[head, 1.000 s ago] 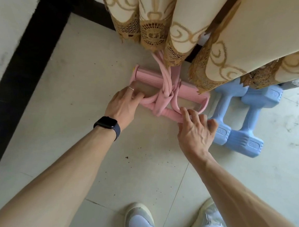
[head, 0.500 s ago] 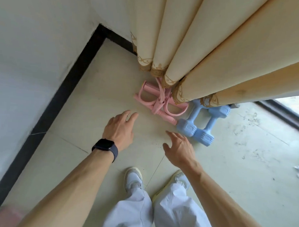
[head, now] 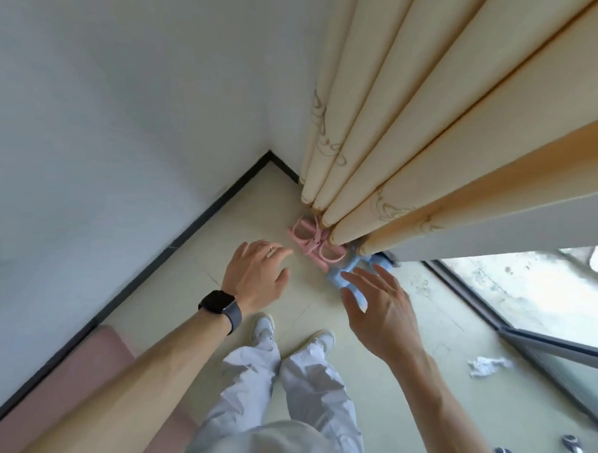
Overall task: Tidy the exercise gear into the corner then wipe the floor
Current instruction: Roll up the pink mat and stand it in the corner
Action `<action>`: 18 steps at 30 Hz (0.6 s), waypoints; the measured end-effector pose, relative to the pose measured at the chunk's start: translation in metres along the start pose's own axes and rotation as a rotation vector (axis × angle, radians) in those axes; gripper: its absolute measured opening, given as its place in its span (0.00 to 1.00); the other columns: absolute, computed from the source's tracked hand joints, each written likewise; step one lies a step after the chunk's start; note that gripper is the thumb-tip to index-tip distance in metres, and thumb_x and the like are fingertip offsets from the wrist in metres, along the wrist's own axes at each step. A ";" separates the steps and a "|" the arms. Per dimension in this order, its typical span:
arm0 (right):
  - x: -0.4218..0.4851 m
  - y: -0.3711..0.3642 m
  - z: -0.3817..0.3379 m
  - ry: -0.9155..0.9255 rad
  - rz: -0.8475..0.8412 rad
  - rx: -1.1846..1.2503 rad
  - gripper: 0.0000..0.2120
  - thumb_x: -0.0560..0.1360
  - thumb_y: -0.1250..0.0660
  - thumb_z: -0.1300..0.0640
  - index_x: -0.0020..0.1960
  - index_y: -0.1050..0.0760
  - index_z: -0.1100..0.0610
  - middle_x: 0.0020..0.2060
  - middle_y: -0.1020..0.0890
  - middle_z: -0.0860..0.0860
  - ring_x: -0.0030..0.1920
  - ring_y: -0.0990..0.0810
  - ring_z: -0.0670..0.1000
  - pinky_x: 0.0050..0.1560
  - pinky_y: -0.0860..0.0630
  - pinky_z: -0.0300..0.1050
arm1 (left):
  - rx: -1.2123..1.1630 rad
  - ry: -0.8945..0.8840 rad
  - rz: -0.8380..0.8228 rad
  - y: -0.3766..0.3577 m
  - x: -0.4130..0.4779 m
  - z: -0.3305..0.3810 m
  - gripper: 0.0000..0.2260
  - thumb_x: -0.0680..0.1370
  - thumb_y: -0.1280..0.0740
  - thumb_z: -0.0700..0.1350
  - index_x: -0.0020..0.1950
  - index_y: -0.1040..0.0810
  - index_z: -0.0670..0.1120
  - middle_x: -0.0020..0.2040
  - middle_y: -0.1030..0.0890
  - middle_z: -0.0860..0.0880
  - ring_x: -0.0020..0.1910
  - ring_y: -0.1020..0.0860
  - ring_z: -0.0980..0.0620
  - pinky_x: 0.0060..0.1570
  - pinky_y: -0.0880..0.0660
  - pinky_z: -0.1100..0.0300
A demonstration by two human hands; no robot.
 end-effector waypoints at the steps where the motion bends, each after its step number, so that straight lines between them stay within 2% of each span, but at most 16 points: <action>1: -0.003 0.022 -0.013 0.044 0.026 0.003 0.15 0.80 0.36 0.47 0.66 0.22 0.45 0.66 0.22 0.44 0.74 0.34 0.52 0.70 0.31 0.55 | 0.006 0.019 0.018 0.020 -0.010 0.004 0.22 0.76 0.41 0.54 0.69 0.24 0.50 0.65 0.21 0.50 0.68 0.27 0.48 0.67 0.32 0.46; 7: -0.018 0.107 -0.072 0.276 0.142 0.022 0.12 0.80 0.35 0.48 0.61 0.20 0.46 0.61 0.18 0.45 0.73 0.31 0.57 0.69 0.30 0.57 | 0.032 0.107 0.129 0.105 -0.060 0.026 0.21 0.81 0.41 0.56 0.74 0.30 0.54 0.71 0.26 0.52 0.73 0.33 0.49 0.72 0.38 0.46; 9: -0.019 0.123 -0.084 0.343 0.151 0.011 0.12 0.80 0.38 0.46 0.60 0.21 0.46 0.62 0.19 0.45 0.74 0.32 0.56 0.69 0.31 0.59 | 0.032 0.150 0.172 0.125 -0.073 0.030 0.22 0.81 0.42 0.57 0.75 0.32 0.54 0.73 0.28 0.52 0.74 0.35 0.50 0.74 0.40 0.45; 13: -0.019 0.136 -0.091 0.439 0.061 -0.085 0.17 0.81 0.42 0.44 0.68 0.27 0.41 0.69 0.25 0.41 0.77 0.41 0.50 0.74 0.41 0.52 | 0.036 0.260 0.272 0.146 -0.110 0.044 0.22 0.82 0.43 0.58 0.75 0.33 0.55 0.73 0.28 0.53 0.75 0.35 0.51 0.75 0.41 0.45; 18: -0.048 0.146 -0.113 0.721 -0.063 -0.168 0.20 0.82 0.45 0.45 0.73 0.31 0.43 0.72 0.30 0.40 0.79 0.46 0.48 0.76 0.48 0.46 | 0.005 0.503 0.454 0.149 -0.197 0.063 0.21 0.81 0.43 0.58 0.73 0.30 0.56 0.72 0.27 0.54 0.75 0.34 0.51 0.75 0.41 0.46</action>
Point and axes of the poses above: each hand's wrist, its own x-axis towards the middle knuckle, its own y-axis out of the back of the hand, z = x × y, the point moved 5 cm from there along x, towards the middle knuckle
